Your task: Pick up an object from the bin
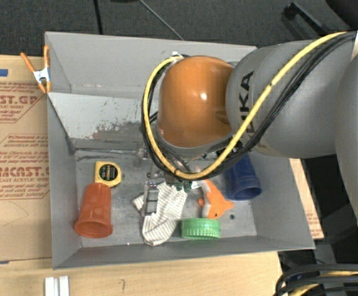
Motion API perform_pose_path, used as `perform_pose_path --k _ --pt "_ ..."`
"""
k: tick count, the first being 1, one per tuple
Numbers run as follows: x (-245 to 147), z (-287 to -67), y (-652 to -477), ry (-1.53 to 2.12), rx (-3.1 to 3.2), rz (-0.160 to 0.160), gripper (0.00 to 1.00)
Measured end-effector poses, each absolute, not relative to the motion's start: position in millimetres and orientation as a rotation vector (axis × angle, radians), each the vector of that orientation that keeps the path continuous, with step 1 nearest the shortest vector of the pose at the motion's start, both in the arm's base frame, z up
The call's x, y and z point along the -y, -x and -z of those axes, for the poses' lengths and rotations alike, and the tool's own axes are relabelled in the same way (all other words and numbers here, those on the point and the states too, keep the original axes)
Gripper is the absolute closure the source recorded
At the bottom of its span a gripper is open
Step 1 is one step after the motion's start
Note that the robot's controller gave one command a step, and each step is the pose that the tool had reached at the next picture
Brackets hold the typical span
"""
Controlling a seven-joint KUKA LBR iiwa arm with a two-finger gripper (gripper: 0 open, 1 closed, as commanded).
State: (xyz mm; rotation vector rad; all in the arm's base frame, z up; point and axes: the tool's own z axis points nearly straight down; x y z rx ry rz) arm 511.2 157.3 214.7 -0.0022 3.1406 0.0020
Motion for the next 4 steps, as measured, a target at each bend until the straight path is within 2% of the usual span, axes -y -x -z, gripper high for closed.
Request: perform_pose_path --k 1,2,3,4 --pt "-108.1 -168.5 -511.0 0.109 -3.134 -0.003 0.00" --pt "-83.2 -102.3 -525.7 0.011 -3.136 -0.001 0.00" --pt "-90.1 -70.0 -508.3 -0.067 -3.141 -0.002 1.00" --pt "-90.1 -70.0 -508.3 -0.068 -3.141 -0.002 1.00"
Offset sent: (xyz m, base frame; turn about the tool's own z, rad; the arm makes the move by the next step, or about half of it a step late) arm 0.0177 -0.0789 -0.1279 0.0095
